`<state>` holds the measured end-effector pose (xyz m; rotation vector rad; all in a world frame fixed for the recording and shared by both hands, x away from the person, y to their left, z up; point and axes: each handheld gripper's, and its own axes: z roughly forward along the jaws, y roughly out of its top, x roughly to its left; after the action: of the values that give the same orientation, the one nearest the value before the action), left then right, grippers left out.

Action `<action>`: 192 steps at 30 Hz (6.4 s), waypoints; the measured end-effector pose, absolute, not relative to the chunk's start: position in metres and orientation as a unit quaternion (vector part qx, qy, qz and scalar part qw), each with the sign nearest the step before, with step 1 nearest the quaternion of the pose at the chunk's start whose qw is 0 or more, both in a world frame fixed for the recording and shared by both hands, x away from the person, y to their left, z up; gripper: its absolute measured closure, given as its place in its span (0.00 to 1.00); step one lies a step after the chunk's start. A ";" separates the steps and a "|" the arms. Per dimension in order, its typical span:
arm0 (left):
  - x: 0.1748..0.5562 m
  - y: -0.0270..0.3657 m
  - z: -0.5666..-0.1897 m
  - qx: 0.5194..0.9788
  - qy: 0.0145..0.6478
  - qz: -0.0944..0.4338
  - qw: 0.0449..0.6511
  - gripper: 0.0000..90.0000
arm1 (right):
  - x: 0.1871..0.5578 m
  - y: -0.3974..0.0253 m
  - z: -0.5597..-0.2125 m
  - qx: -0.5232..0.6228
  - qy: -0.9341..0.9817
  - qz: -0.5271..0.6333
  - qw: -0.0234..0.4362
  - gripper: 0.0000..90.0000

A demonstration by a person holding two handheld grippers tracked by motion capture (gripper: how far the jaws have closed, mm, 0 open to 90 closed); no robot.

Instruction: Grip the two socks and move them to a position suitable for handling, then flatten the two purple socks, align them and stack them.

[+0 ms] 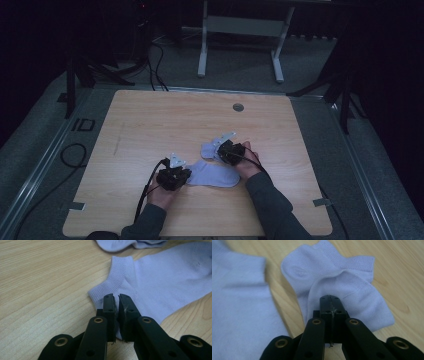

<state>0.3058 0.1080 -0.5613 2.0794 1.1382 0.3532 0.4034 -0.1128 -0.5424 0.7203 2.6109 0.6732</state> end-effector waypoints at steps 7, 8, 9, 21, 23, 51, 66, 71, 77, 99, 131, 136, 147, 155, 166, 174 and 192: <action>0.306 0.108 -0.561 0.808 0.442 0.137 0.365 0.93 | 0.412 -0.112 -0.529 0.295 0.906 0.262 0.151 0.76; 0.306 0.108 -0.561 0.808 0.442 0.137 0.365 0.93 | 0.413 -0.111 -0.527 0.306 0.901 0.268 0.148 0.74; 0.306 0.108 -0.561 0.808 0.442 0.138 0.365 0.93 | 0.415 -0.111 -0.525 0.315 0.897 0.274 0.146 0.72; 0.306 0.108 -0.561 0.809 0.440 0.137 0.365 0.92 | 0.437 -0.092 -0.526 0.392 0.866 0.282 0.129 0.66; 0.306 0.108 -0.561 0.810 0.439 0.138 0.364 0.92 | 0.440 -0.088 -0.530 0.399 0.867 0.272 0.125 0.68; 0.306 0.108 -0.562 0.809 0.439 0.138 0.366 0.91 | 0.435 -0.149 -0.495 0.448 0.826 0.311 0.143 0.98; 0.306 0.108 -0.562 0.809 0.439 0.139 0.366 0.91 | 0.433 -0.208 -0.526 0.510 0.805 0.271 0.135 0.97; 0.306 0.107 -0.562 0.809 0.438 0.139 0.366 0.91 | 0.431 -0.210 -0.532 0.504 0.815 0.240 0.158 0.96; 0.306 0.108 -0.562 0.809 0.437 0.137 0.368 0.89 | 0.429 -0.210 -0.534 0.504 0.819 0.215 0.173 0.95; 0.306 0.114 -0.554 0.802 0.434 0.143 0.384 0.82 | 0.416 -0.184 -0.485 0.427 0.837 0.283 0.193 0.55; 0.308 0.124 -0.551 0.796 0.443 0.146 0.386 0.80 | 0.430 -0.110 -0.539 0.267 0.923 0.240 0.136 0.47; 0.308 0.124 -0.551 0.795 0.444 0.147 0.387 0.80 | 0.440 -0.109 -0.542 0.306 0.912 0.256 0.093 0.48; 0.308 0.125 -0.550 0.793 0.446 0.150 0.387 0.80 | 0.443 -0.108 -0.539 0.339 0.902 0.245 0.105 0.90; 0.308 0.126 -0.550 0.792 0.447 0.147 0.389 0.79 | 0.434 -0.125 -0.517 0.359 0.878 0.294 0.116 0.96; 0.308 0.125 -0.551 0.793 0.448 0.149 0.384 0.78 | 0.413 -0.157 -0.475 0.360 0.851 0.363 0.117 0.95; 0.307 0.123 -0.551 0.796 0.442 0.147 0.387 0.79 | 0.382 -0.162 -0.448 0.331 0.846 0.402 0.114 0.94; 0.305 0.122 -0.550 0.798 0.439 0.144 0.386 0.79 | 0.339 -0.153 -0.446 0.331 0.842 0.401 0.145 0.97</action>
<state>0.3053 0.1223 -0.5499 2.0324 1.1186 0.3669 0.3391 -0.1529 -0.4462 0.9549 2.4247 1.1547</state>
